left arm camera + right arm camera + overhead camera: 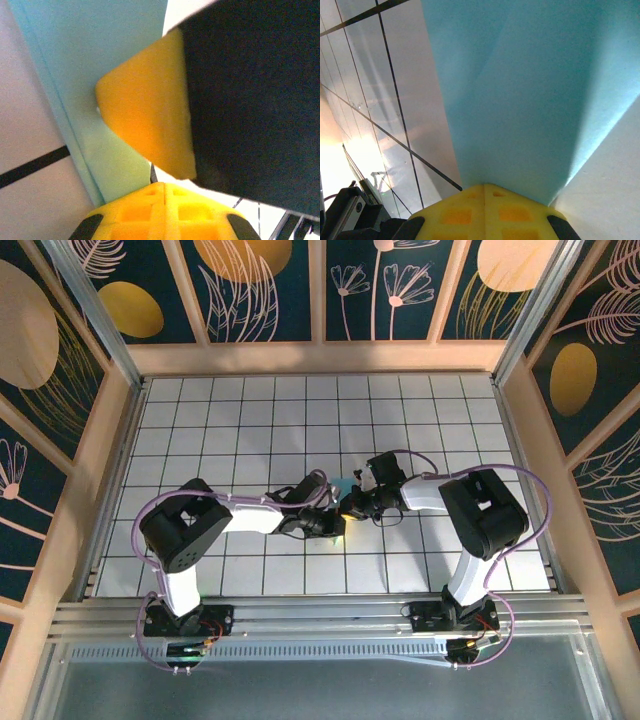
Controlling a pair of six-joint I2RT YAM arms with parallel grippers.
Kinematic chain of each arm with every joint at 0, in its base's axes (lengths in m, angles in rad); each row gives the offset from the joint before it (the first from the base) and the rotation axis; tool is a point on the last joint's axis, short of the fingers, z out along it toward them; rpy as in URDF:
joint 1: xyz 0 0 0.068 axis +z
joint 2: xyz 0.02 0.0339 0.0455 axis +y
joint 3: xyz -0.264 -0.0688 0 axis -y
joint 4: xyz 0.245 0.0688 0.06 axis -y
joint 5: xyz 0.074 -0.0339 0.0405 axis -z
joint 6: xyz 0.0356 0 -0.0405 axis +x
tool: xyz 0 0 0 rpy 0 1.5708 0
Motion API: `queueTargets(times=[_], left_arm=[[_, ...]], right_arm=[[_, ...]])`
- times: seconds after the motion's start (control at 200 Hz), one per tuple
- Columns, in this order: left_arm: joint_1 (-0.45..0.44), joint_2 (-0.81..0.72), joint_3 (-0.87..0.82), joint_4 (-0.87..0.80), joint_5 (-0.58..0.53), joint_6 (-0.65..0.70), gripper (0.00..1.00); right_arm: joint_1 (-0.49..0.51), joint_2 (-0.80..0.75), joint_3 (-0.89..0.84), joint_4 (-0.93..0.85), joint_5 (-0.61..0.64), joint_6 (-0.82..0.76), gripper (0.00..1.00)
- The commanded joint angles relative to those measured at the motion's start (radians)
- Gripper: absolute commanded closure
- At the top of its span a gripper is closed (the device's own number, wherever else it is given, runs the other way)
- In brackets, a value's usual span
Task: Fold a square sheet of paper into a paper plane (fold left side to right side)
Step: Fold the wing for the fifth time at the center of the table.
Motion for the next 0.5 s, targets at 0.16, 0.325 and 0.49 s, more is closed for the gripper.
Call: queueTargets(times=[0.16, 0.325, 0.49], left_arm=[[-0.033, -0.035, -0.067, -0.088, 0.02, 0.052, 1.0], [-0.044, -0.052, -0.078, -0.101, 0.022, 0.061, 1.0], [-0.049, -0.064, -0.095, -0.108, 0.023, 0.064, 1.0]], right_arm=[[0.014, 0.082, -0.025, -0.131, 0.165, -0.03, 1.0], [0.013, 0.084, -0.025, -0.136, 0.165, -0.032, 1.0], [0.013, 0.085, -0.021, -0.138, 0.167, -0.032, 1.0]])
